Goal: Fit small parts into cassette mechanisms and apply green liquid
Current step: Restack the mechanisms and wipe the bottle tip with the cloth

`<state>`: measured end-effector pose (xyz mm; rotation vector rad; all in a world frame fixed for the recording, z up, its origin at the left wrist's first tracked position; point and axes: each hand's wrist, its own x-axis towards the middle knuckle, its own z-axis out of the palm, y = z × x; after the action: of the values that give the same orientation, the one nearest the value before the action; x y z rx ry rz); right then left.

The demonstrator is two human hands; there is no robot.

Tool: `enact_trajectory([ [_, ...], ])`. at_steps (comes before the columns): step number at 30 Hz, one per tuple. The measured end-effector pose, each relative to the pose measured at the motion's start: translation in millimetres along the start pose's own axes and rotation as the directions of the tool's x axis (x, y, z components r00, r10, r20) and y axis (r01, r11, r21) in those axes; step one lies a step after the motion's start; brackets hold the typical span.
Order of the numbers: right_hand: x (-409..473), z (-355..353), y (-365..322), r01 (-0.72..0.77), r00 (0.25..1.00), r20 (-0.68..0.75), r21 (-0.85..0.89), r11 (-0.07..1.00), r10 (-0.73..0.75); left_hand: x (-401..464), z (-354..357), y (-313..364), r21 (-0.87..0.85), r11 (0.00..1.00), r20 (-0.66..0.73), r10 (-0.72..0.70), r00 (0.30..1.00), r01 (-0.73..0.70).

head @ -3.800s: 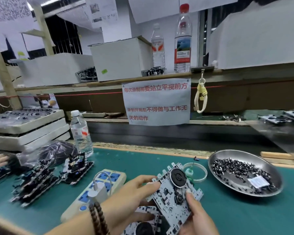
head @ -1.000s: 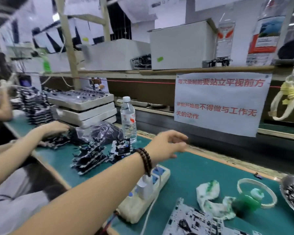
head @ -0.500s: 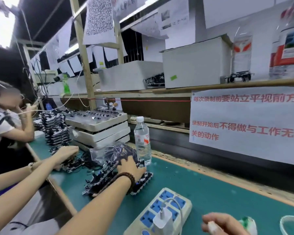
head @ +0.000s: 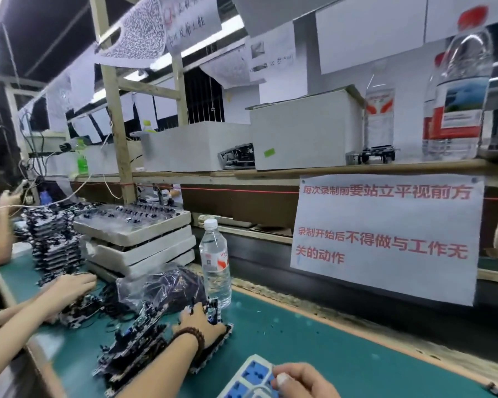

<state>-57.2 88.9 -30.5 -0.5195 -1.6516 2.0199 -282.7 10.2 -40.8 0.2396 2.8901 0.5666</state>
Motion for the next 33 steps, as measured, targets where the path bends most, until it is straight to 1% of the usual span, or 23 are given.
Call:
enact_trajectory([
  [1,2.6,0.1,-2.2,-0.005,0.999,0.039,-0.012,1.0,0.005,-0.8,-1.0,0.9,-0.018,1.0,-0.002,-0.006,1.0,0.006],
  [5,20.6,5.3,-12.1,-0.044,0.994,0.091,-0.117,0.992,0.055,3.6,-8.0,2.4,-0.158,0.987,0.011,-0.014,1.0,0.016],
  [7,23.3,9.7,-20.7,-0.089,0.987,0.117,-0.156,0.984,0.108,5.7,-13.3,1.3,-0.206,0.978,0.024,-0.014,1.0,0.018],
  [11,26.5,17.3,-29.3,-0.109,0.978,0.149,-0.22,0.969,0.144,10.7,-26.3,-1.4,-0.306,0.952,0.084,0.035,0.996,-0.008],
  [15,36.2,19.9,-33.2,-0.138,0.974,0.141,-0.267,0.954,0.18,6.1,-37.9,4.0,-0.281,0.959,0.14,0.087,0.986,-0.044],
  [18,46.9,22.9,-32.1,-0.101,0.983,0.115,-0.319,0.942,0.144,2.9,-50.2,6.2,-0.378,0.926,0.147,0.073,0.986,-0.012],
  [20,52.8,25.4,-29.4,-0.034,0.987,0.13,-0.404,0.914,0.094,3.0,-60.2,3.3,-0.47,0.882,0.17,0.059,0.984,0.029],
  [21,55.2,27.2,-28.5,0.001,0.987,0.144,-0.446,0.895,0.071,2.8,-65.7,0.3,-0.519,0.851,0.206,0.037,0.978,0.077],
  [23,58.7,30.4,-30.0,0.057,0.987,0.159,-0.5,0.864,0.027,0.3,-77.0,-4.7,-0.607,0.766,0.318,-0.008,0.948,0.21],
  [25,61.9,30.8,-34.4,0.126,0.984,0.174,-0.532,0.837,-0.038,-4.5,-87.9,-5.8,-0.636,0.712,0.421,-0.005,0.907,0.299],
  [27,66.4,28.5,-37.6,0.229,0.971,0.194,-0.574,0.786,-0.141,-12.0,-99.0,-1.3,-0.612,0.728,0.474,0.027,0.88,0.308],
  [29,66.4,26.7,-43.8,0.335,0.942,0.229,-0.629,0.702,-0.245,-24.7,-108.2,9.2,-0.566,0.782,0.506,0.081,0.858,0.26],
  [31,63.5,23.9,-51.5,0.419,0.906,0.282,-0.697,0.581,-0.316,-45.4,-113.2,24.2,-0.501,0.848,0.546,0.158,0.823,0.17],
  [33,60.7,18.1,-57.6,0.454,0.884,0.332,-0.774,0.441,-0.328,-68.0,-113.2,37.7,-0.463,0.882,0.589,0.233,0.774,0.087],
])
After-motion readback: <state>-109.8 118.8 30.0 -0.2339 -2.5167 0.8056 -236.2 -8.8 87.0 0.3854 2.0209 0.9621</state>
